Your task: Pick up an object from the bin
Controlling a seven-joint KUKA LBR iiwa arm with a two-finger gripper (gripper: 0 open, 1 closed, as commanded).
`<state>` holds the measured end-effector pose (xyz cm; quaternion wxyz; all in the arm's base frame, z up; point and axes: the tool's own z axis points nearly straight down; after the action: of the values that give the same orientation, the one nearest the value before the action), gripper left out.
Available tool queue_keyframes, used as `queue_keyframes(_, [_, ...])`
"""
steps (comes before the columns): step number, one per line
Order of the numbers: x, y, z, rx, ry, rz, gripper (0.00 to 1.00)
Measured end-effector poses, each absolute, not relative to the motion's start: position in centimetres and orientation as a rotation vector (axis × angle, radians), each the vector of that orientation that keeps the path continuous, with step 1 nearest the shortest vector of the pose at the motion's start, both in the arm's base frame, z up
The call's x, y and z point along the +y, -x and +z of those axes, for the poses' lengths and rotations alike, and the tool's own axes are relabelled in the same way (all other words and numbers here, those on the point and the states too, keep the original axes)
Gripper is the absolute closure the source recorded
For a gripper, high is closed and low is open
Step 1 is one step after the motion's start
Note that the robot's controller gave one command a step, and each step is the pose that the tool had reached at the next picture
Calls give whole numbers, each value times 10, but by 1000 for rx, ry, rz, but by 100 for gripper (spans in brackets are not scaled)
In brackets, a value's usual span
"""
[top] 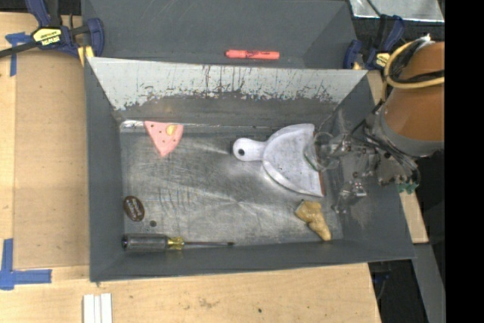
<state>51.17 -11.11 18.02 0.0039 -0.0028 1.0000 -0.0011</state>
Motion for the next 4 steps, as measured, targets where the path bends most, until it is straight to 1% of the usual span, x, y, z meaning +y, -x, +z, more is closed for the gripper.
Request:
queue_keyframes(1, [-114,-487,167,3137,171,2,0])
queue_keyframes(2, [-110,-488,104,3070,632,-6,0])
queue_keyframes(3, [-70,-496,85,3043,748,-2,100])
queue_keyframes(4, [-70,-496,85,3043,748,-2,100])
